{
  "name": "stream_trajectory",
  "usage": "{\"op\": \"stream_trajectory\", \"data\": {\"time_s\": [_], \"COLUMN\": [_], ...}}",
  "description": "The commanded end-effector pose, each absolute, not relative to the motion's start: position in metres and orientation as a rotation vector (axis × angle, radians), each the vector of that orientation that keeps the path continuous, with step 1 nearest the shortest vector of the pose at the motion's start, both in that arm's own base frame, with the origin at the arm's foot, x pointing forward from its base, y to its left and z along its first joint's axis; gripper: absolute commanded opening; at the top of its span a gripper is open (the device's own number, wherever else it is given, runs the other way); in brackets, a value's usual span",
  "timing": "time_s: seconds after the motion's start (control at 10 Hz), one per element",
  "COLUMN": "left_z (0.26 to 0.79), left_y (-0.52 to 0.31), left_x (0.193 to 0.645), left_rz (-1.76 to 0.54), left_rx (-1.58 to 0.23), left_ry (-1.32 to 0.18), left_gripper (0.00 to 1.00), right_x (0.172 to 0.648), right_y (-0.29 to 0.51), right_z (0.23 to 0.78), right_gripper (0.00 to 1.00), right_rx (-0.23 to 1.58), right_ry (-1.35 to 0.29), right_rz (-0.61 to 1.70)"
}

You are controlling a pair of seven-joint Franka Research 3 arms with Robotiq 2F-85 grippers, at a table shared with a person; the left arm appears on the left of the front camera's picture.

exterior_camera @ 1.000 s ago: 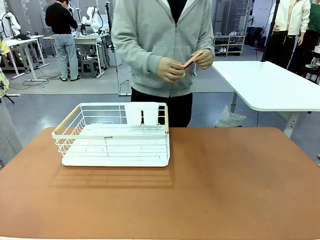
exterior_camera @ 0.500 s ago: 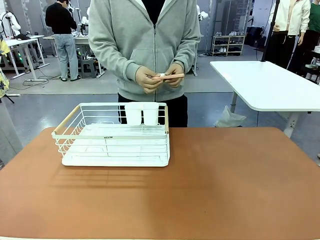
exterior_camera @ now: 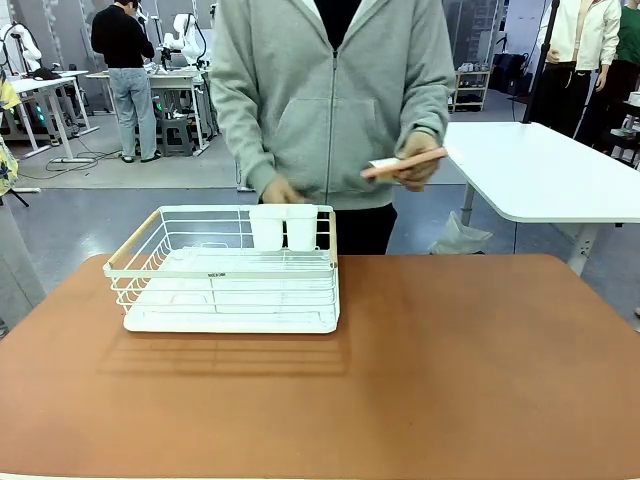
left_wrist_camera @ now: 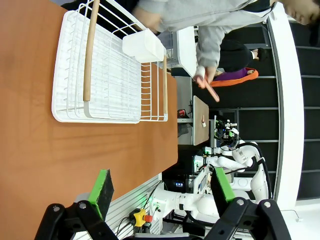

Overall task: Clean the table.
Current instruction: Pick up the Lint Roller when the human hands it over.

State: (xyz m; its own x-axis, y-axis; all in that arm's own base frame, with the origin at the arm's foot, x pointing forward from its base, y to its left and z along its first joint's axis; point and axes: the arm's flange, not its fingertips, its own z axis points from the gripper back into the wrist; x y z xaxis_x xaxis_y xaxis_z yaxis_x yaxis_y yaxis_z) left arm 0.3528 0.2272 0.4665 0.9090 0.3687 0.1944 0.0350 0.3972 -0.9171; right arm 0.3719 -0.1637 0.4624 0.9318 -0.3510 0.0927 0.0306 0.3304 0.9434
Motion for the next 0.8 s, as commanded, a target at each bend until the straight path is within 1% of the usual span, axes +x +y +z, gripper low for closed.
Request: {"op": "stream_trajectory", "data": {"time_s": [0.0, 0.7], "left_z": [0.4667, 0.4667], "left_y": [0.229, 0.229], "left_x": [0.3516, 0.3516], "left_rz": [0.214, 0.214], "left_rx": [-1.154, -1.154], "left_ry": [-0.408, -0.408], "left_gripper": [1.0, 1.0], "right_x": [0.3721, 0.3721], "right_y": [-0.1633, -0.1633], "right_z": [0.4644, 0.4644], "right_gripper": [1.0, 1.0], "right_rx": [1.212, 1.212], "right_ry": [-0.309, -0.309], "right_rz": [-0.258, -0.258]}}
